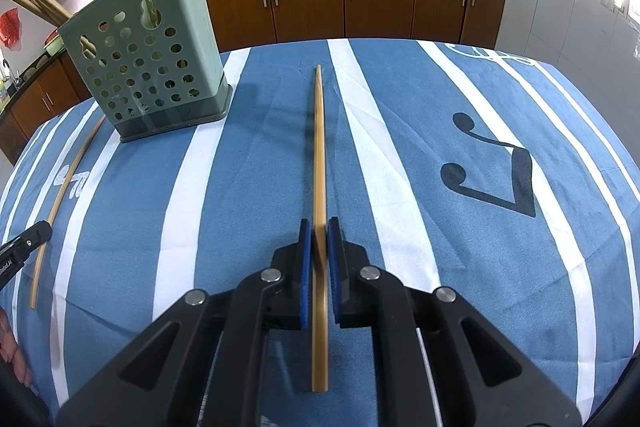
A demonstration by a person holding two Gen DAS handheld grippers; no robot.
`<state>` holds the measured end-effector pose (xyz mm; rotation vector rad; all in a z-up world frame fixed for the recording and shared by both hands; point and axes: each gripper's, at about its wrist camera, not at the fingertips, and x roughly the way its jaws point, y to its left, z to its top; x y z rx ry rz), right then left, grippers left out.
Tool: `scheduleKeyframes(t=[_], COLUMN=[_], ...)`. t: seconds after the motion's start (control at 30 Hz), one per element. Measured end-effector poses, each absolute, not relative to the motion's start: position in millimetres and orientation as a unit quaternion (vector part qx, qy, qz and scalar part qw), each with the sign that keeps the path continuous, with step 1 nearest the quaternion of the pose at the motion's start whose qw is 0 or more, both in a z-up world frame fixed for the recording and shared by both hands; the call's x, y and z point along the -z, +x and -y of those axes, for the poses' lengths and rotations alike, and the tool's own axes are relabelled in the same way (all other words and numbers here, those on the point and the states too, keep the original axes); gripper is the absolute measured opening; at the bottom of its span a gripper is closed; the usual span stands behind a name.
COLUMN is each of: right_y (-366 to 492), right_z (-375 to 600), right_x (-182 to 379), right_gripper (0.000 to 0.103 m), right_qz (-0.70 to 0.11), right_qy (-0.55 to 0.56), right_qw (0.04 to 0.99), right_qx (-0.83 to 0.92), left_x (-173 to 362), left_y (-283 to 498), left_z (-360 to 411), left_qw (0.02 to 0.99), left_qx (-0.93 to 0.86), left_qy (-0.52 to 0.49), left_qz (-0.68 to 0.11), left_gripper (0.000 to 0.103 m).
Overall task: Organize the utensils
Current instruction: 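Lift the left tool's chopstick off the table while the right tool lifts its own, then raise the left tool's chopstick upright over the green caddy while the right tool does likewise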
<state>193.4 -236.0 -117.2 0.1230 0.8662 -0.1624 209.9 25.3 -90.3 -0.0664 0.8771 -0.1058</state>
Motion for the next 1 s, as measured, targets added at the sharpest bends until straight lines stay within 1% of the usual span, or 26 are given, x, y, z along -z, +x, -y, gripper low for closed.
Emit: scheduleKeyframes(t=[0.37,0.5,0.9,1.0], right_y=[179.7,169.7,145.5,144.2], right_z=[240.0,244.9,258.7,258.4], right_x=[114.8,96.0,16.7,7.0], right_gripper=[0.008,0.008,0.007,0.007], right_qz=[-0.42,-0.391,-0.271,-0.257], right_qy=[0.072,0.083,0.097,0.089], right_qw=[0.903,0.915,0.956,0.96], right_qx=[0.063,0.062,0.063,0.063], left_x=[89.6,80.4,-5.9,-21.4], left_y=[187.4,184.8,168.4,167.2], left_z=[-20.7,-28.6,-48.2,-49.8], left_qw=[0.902,0.901,0.943,0.95], left_qx=[0.059,0.067,0.083,0.086], left_qy=[-0.003,-0.016,-0.061,-0.068], left_qz=[-0.427,-0.428,-0.317,-0.293], left_gripper=[0.008,0.008,0.008,0.007])
